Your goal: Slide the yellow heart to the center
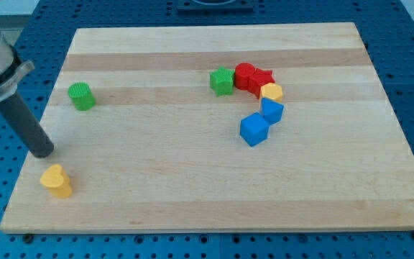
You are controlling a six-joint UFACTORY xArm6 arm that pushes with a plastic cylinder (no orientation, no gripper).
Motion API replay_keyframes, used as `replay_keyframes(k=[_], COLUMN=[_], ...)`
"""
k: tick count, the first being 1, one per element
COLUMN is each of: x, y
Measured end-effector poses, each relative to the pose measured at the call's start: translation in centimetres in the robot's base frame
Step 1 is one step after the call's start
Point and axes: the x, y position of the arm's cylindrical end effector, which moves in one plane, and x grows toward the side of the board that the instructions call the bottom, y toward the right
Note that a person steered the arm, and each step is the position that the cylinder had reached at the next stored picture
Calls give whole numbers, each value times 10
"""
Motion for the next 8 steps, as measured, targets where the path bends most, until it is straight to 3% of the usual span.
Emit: replay_keyframes(k=[3,4,8], x=[80,82,3], y=[-3,6,80])
